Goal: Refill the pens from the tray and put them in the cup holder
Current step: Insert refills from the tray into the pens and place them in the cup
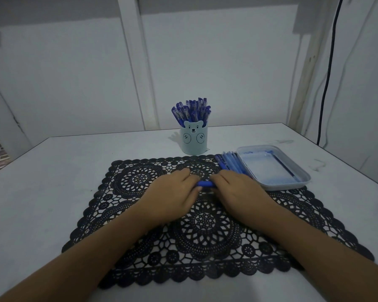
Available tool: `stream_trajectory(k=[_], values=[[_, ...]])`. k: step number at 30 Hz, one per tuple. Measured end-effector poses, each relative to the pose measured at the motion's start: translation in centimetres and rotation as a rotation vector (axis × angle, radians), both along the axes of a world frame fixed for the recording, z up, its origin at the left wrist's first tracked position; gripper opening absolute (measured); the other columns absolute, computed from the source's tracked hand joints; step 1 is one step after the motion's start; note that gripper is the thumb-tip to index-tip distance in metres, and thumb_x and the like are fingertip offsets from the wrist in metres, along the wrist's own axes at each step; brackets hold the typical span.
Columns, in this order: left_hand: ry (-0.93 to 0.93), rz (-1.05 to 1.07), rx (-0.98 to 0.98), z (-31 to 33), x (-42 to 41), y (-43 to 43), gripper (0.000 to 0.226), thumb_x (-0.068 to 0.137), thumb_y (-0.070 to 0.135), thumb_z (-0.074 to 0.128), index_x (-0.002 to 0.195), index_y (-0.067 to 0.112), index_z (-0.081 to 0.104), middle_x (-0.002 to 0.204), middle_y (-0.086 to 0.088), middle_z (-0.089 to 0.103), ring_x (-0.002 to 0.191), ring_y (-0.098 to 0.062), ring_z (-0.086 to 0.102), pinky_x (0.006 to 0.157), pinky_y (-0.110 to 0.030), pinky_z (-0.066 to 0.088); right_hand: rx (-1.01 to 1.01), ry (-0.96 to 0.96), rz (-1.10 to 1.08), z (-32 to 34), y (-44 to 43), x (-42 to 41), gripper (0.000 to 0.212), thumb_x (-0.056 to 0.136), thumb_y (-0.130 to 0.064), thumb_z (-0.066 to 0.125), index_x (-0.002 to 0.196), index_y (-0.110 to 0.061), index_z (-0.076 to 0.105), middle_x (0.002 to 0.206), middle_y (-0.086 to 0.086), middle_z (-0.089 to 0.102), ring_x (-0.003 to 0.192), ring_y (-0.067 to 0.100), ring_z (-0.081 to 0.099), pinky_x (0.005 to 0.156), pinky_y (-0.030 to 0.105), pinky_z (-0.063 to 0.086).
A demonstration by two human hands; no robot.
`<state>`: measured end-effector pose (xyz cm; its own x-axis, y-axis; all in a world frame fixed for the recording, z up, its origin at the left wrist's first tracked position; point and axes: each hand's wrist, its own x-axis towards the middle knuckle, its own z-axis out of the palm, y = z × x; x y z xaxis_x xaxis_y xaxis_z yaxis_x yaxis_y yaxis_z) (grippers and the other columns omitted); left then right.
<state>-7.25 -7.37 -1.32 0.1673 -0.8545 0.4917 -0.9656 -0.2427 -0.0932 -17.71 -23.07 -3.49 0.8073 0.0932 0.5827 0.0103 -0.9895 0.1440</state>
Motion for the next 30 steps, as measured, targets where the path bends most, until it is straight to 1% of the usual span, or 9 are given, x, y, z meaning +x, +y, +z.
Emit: stream_trajectory(k=[1,3,5,8,16,20,22,25,30], values=[[-0.014,-0.027,-0.002,-0.3,0.3,0.0,0.035,0.088,0.031,0.036,0.093,0.012,0.064,0.074,0.002,0.055,0.058,-0.013,0.054,0.049,-0.023,0.043,0.030,0.041,0.042,0.0,0.0,-0.1,0.007,0.080,-0.015,0.056,0.087,-0.013,0.057,0.071,0.000,0.057,0.054,0.014,0.052,0.044,0.023,0.038],[-0.032,-0.049,0.001,-0.7,0.7,0.0,0.035,0.089,0.030,0.035,0.096,0.011,0.064,0.076,0.001,0.056,0.062,-0.013,0.053,0.052,-0.026,0.047,0.090,0.114,0.086,0.2,0.0,-0.4,0.014,0.079,-0.012,0.063,0.087,-0.015,0.053,0.069,-0.002,0.056,0.052,0.009,0.044,0.044,0.018,0.030],[-0.046,-0.054,-0.010,-0.9,0.9,0.0,0.035,0.091,0.030,0.035,0.098,0.011,0.063,0.078,0.000,0.056,0.064,-0.013,0.053,0.054,-0.028,0.048,0.116,0.152,0.107,0.6,-0.1,-0.6,0.004,0.087,-0.022,0.050,0.085,-0.018,0.048,0.067,-0.006,0.054,0.051,0.006,0.036,0.042,0.015,0.022],[-0.055,-0.069,-0.014,-1.0,0.7,0.1,0.033,0.092,0.030,0.037,0.098,0.011,0.063,0.078,0.000,0.055,0.065,-0.014,0.051,0.054,-0.029,0.047,0.123,0.155,0.120,1.1,0.0,-1.0,0.016,0.088,-0.033,0.037,0.082,-0.021,0.046,0.056,-0.010,0.048,0.043,0.006,0.032,0.040,0.012,0.016],[-0.041,-0.092,-0.005,-0.9,0.6,0.1,0.035,0.092,0.030,0.037,0.105,0.010,0.063,0.076,-0.002,0.055,0.063,-0.016,0.051,0.052,-0.029,0.046,0.136,0.131,0.079,1.1,0.1,-1.1,0.027,0.090,-0.044,0.034,0.081,-0.025,0.051,0.048,-0.008,0.050,0.038,0.010,0.042,0.035,0.026,0.035],[-0.011,-0.080,-0.003,-1.1,0.6,0.1,0.035,0.092,0.029,0.037,0.105,0.009,0.062,0.079,-0.004,0.056,0.065,-0.019,0.054,0.054,-0.034,0.049,0.116,0.142,0.034,1.2,0.2,-0.9,0.046,0.091,-0.047,0.019,0.089,-0.022,0.058,0.071,-0.007,0.058,0.060,0.013,0.055,0.048,0.027,0.042],[0.018,-0.082,0.005,-1.2,0.7,0.0,0.035,0.092,0.029,0.036,0.105,0.009,0.062,0.081,-0.004,0.055,0.066,-0.020,0.054,0.057,-0.035,0.050,0.110,0.134,0.051,1.6,0.8,-0.7,0.038,0.096,-0.037,0.026,0.094,-0.016,0.058,0.082,-0.003,0.057,0.067,0.012,0.051,0.056,0.022,0.037],[0.048,-0.076,0.010,-1.2,0.7,-0.1,0.037,0.093,0.029,0.034,0.107,0.009,0.062,0.082,-0.004,0.055,0.068,-0.019,0.052,0.058,-0.037,0.049,0.191,0.277,0.053,1.6,0.9,-0.7,0.027,0.100,-0.030,0.027,0.105,-0.014,0.048,0.094,-0.001,0.052,0.073,0.010,0.041,0.064,0.022,0.032],[0.064,-0.079,-0.010,-1.2,0.8,0.0,0.035,0.093,0.028,0.036,0.108,0.009,0.061,0.082,-0.004,0.054,0.068,-0.018,0.052,0.058,-0.036,0.048,0.165,0.142,0.072,1.3,0.2,-0.8,0.035,0.094,-0.043,0.027,0.090,-0.020,0.052,0.060,-0.007,0.055,0.047,0.011,0.044,0.043,0.025,0.034]])
